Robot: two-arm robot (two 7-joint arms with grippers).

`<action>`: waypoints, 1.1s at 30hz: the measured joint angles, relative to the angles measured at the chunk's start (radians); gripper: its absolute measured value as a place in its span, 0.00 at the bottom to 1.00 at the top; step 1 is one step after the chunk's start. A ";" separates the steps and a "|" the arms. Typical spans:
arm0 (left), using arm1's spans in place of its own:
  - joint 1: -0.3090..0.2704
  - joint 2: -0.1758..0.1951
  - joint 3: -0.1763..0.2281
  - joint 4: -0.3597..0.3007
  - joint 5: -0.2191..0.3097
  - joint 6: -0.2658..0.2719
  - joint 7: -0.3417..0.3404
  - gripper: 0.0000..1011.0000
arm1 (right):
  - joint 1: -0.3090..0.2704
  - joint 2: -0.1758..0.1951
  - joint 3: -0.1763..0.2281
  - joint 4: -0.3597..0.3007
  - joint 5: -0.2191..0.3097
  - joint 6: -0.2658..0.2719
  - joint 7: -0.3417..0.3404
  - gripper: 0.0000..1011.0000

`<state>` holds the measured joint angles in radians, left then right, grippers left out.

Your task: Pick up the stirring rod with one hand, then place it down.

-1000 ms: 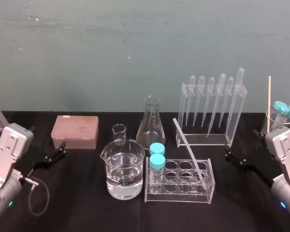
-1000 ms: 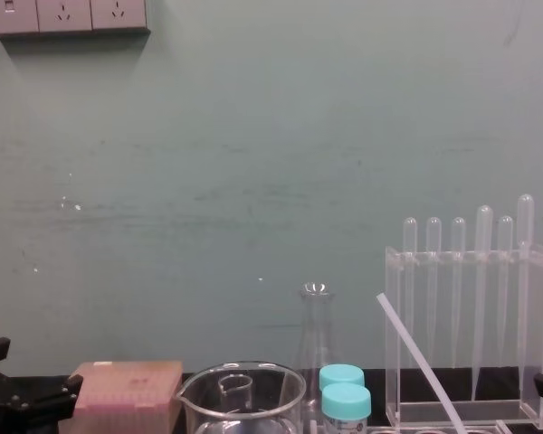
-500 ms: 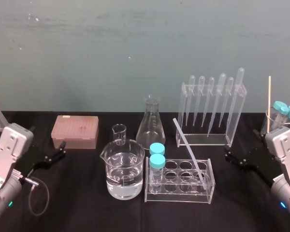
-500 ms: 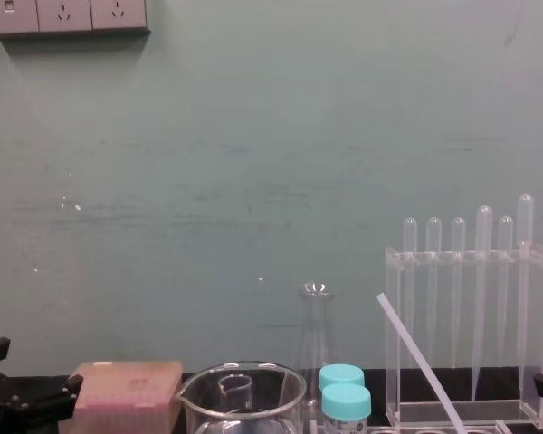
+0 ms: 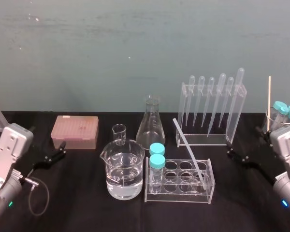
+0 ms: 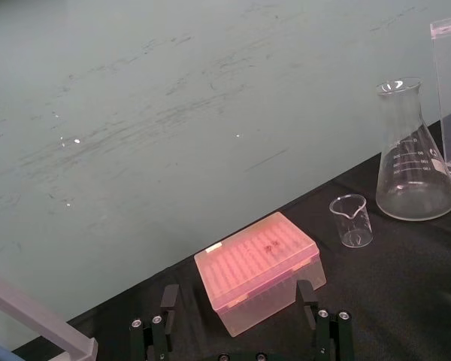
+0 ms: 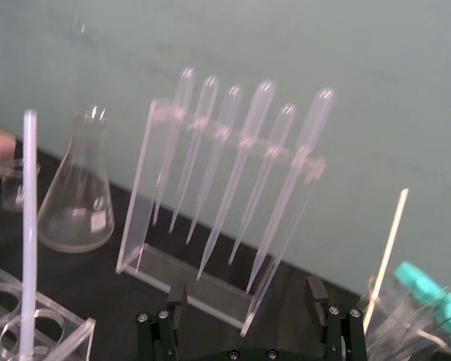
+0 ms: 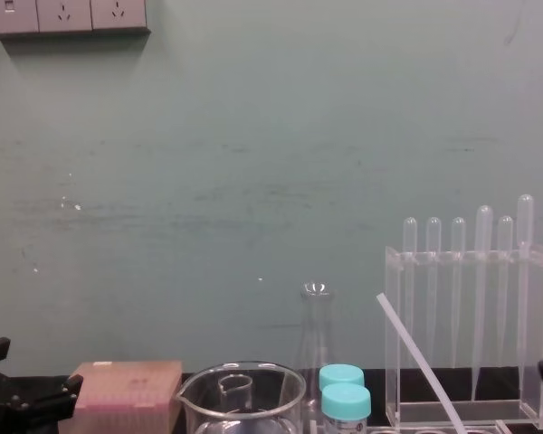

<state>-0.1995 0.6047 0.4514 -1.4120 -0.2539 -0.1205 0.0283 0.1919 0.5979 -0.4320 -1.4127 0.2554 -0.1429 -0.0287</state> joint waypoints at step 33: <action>0.000 0.000 0.000 0.000 0.000 0.000 0.000 0.99 | 0.246 -0.135 -0.050 0.157 0.192 -0.095 0.526 0.99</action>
<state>-0.1995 0.6047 0.4514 -1.4120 -0.2539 -0.1205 0.0283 0.4376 0.4626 -0.4821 -1.2554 0.4470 -0.2379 0.4977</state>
